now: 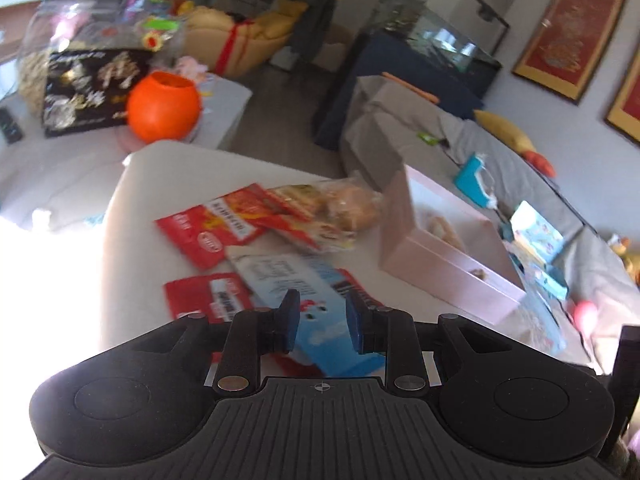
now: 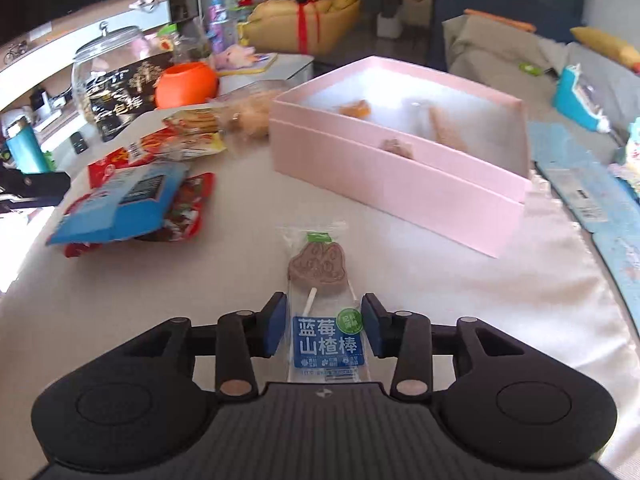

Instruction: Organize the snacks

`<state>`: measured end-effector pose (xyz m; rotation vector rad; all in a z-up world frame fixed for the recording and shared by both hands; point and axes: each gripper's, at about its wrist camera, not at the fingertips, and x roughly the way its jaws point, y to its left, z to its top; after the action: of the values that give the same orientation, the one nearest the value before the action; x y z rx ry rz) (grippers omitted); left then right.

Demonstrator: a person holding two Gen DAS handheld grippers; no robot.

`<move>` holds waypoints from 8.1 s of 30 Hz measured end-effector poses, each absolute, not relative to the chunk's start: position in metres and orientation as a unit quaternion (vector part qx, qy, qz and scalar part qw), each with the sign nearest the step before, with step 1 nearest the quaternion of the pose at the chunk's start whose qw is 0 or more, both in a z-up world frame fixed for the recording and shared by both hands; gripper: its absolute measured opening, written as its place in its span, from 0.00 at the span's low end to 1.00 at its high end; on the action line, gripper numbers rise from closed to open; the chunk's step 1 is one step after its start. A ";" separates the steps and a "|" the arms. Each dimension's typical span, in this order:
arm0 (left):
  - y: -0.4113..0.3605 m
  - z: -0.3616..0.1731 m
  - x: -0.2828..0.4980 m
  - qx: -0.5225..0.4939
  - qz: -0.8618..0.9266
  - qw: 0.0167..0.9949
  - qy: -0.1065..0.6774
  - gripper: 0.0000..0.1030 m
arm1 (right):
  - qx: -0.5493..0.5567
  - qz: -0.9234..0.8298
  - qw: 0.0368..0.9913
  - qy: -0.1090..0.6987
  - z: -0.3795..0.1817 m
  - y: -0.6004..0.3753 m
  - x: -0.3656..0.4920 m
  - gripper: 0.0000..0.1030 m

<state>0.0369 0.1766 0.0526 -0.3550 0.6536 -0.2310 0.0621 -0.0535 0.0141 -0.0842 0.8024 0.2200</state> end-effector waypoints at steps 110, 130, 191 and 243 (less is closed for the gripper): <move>0.208 0.019 0.050 -0.083 -0.098 0.914 0.385 0.30 | -0.036 0.169 0.922 0.346 0.040 -0.061 0.076 0.94; 0.137 0.017 0.068 0.063 -0.094 0.919 0.378 0.55 | -0.043 0.100 0.924 0.366 0.017 -0.060 0.078 0.94; 0.042 0.063 0.232 -0.090 -0.297 0.890 0.335 0.62 | -0.050 0.087 0.942 0.320 0.071 -0.090 0.116 0.84; 0.146 0.018 0.192 -0.037 -0.155 0.917 0.366 0.27 | -0.043 0.190 0.892 0.408 0.027 -0.038 0.098 0.82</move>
<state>0.1921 0.1456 0.0175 -0.0759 0.7523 -0.3194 0.0984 -0.0381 0.0267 -0.0889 0.8464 0.3952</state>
